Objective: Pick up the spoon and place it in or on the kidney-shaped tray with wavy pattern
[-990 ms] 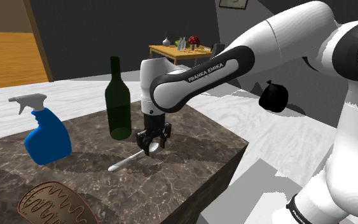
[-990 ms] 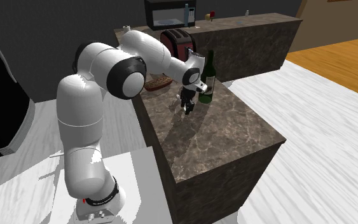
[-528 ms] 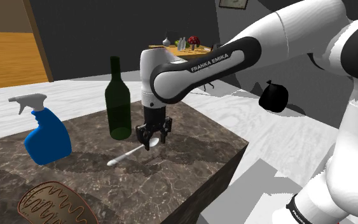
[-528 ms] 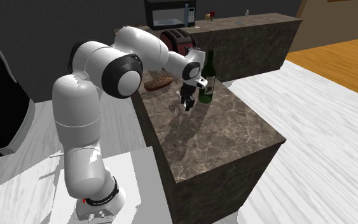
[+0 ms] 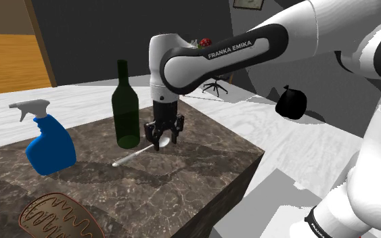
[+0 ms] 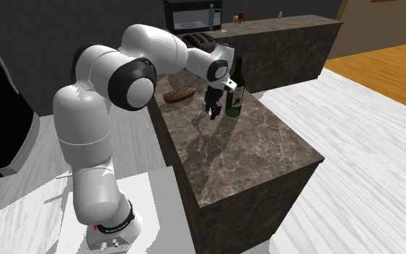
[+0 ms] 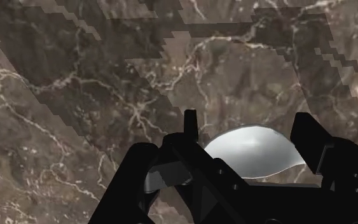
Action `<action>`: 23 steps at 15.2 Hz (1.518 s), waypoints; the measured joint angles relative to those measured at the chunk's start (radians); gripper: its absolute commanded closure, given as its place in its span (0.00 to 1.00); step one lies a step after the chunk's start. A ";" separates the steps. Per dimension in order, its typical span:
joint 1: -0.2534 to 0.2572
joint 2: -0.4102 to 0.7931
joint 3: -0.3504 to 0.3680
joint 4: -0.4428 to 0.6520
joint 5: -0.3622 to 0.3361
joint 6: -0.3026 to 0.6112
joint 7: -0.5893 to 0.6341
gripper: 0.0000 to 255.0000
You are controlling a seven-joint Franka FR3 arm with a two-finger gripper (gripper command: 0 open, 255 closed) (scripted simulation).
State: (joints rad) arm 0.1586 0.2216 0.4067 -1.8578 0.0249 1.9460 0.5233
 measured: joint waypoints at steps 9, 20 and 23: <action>-0.003 -0.036 0.004 0.075 0.013 -0.109 0.001 1.00; 0.141 0.071 0.076 0.222 -0.027 -0.141 0.218 1.00; 0.197 0.121 0.093 0.294 -0.049 -0.161 0.290 1.00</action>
State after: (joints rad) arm 0.3553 0.3430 0.4994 -1.5641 -0.0243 1.7854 0.8135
